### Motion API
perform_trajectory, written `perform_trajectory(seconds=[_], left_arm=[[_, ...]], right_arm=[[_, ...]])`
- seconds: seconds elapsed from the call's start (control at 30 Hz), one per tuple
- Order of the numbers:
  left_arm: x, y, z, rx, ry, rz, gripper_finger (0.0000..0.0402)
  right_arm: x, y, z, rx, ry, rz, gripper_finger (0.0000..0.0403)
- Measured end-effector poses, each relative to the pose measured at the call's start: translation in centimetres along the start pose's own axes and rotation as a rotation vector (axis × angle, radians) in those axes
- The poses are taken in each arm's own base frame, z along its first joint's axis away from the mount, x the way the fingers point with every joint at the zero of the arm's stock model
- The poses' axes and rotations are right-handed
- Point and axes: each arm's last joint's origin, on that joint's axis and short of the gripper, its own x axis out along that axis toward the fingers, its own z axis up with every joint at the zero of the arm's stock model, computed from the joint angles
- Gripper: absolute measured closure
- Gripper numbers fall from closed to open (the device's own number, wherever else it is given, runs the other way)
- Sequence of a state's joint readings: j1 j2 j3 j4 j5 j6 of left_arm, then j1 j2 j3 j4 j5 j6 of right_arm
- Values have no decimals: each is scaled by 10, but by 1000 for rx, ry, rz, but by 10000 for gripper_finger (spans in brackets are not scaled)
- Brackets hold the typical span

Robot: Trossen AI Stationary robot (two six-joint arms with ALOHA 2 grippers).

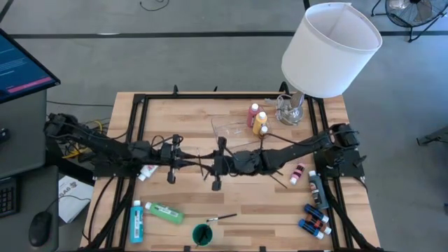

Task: Pick & Place Paint Supplies
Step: Put the gold paintbrush into the green cup

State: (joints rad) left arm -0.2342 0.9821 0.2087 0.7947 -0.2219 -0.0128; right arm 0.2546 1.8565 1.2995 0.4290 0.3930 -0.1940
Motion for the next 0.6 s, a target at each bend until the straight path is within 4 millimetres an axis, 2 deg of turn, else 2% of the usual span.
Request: perform_trajectory(seconds=[0.2, 0.6], left_arm=[[-1, 13, -5, 6, -4, 44, 401], [-1, 49, 1, -35, -59, -64, 401]], right_arm=[[4, -10, 2, 17, -30, -25, 321], [6, -15, 0, -31, -38, 8, 321]])
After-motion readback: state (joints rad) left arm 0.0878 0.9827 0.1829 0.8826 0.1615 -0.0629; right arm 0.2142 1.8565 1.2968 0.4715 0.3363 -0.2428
